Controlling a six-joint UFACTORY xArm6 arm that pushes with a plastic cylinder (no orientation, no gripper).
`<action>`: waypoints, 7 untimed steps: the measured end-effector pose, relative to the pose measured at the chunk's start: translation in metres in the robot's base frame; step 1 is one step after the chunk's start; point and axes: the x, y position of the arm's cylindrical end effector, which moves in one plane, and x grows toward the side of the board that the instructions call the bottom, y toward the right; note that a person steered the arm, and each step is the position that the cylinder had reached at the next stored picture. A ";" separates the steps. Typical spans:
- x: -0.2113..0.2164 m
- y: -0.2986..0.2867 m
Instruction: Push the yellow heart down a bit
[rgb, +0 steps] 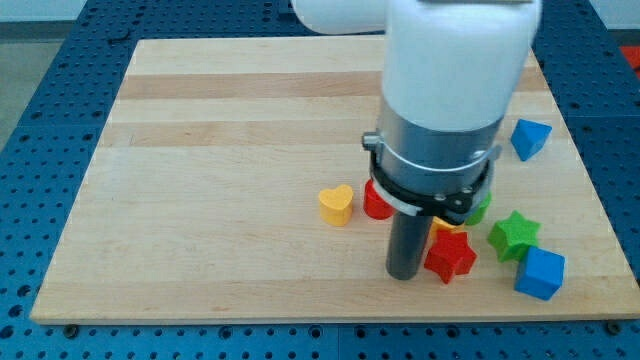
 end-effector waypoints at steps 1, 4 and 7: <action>0.000 0.026; 0.009 0.017; -0.106 -0.109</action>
